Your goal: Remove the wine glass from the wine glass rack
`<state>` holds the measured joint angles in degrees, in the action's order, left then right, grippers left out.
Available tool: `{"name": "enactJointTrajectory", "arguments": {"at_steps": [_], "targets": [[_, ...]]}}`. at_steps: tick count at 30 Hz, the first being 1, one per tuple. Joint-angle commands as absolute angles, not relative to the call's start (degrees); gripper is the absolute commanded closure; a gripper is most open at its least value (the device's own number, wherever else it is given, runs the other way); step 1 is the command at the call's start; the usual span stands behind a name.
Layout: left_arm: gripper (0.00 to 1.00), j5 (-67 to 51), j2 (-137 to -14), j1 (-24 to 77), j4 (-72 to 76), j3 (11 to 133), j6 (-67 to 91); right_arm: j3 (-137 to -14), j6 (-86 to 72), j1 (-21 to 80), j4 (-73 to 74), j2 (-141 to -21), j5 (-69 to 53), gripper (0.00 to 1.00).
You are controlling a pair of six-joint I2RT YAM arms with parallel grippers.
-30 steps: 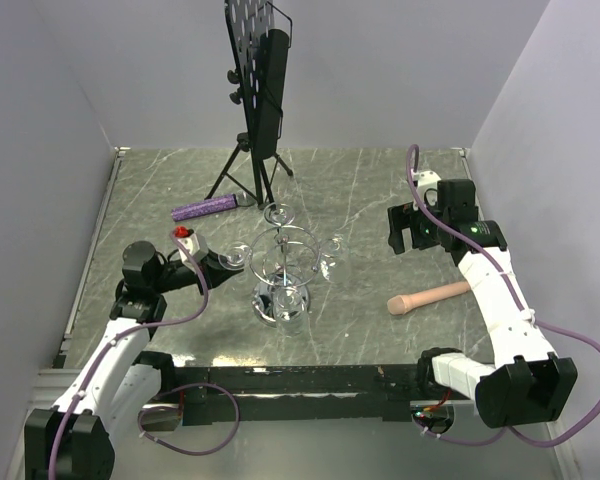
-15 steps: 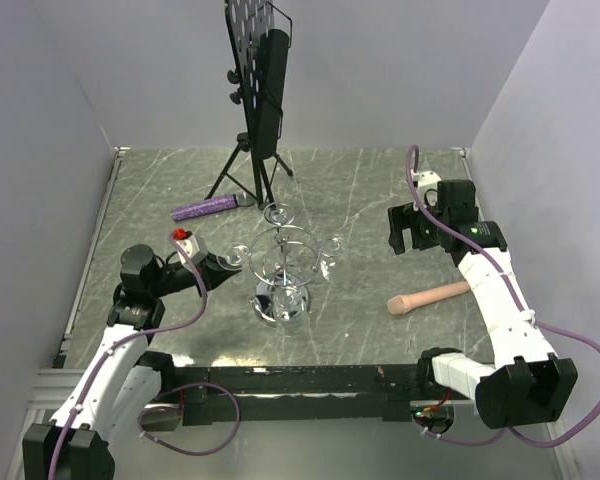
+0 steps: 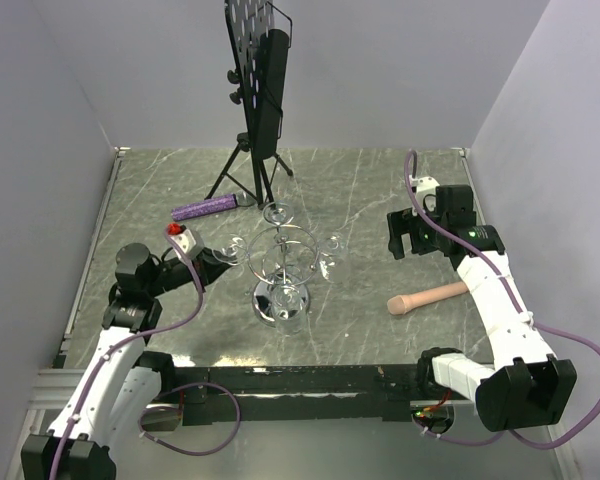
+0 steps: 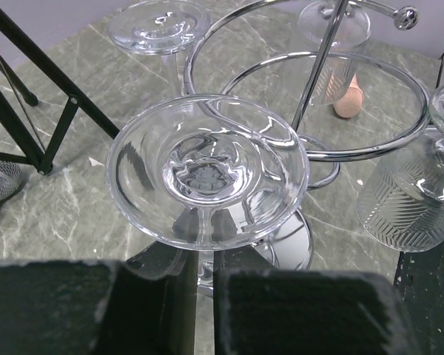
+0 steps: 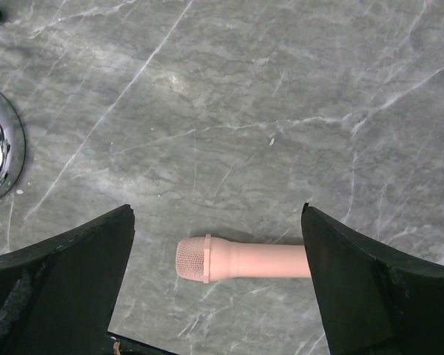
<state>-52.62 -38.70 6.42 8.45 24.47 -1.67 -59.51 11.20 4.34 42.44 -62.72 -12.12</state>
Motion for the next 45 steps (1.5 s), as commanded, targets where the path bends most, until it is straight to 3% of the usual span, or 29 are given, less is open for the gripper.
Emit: {"name": "enactJointTrajectory", "arguments": {"at_steps": [1,14,23,32,38,45], "targets": [[0.99,-50.54,-36.74,5.01,8.09,27.25,-2.63,-59.76,11.34,4.13,41.05,-61.61,-12.48,0.0],[0.99,-47.47,-32.7,3.96,0.1,29.0,-5.09,-61.08,11.51,4.13,40.78,-63.46,-13.18,0.0],[0.99,-33.24,-33.04,2.03,-7.11,33.74,-2.11,-63.1,12.57,4.13,40.17,-63.02,-13.01,0.0],[0.99,-24.1,-41.47,0.18,-14.58,44.02,2.02,-70.39,14.76,4.13,37.62,-62.67,-10.63,0.0],[0.99,-22.15,-49.12,-2.9,-23.71,54.73,2.1,-73.91,20.64,4.92,32.88,-58.81,-19.32,0.0],[0.99,-30.74,-61.95,-8.78,-42.26,69.42,6.06,-76.99,33.03,17.56,28.04,-56.08,-17.23,0.0]]}}
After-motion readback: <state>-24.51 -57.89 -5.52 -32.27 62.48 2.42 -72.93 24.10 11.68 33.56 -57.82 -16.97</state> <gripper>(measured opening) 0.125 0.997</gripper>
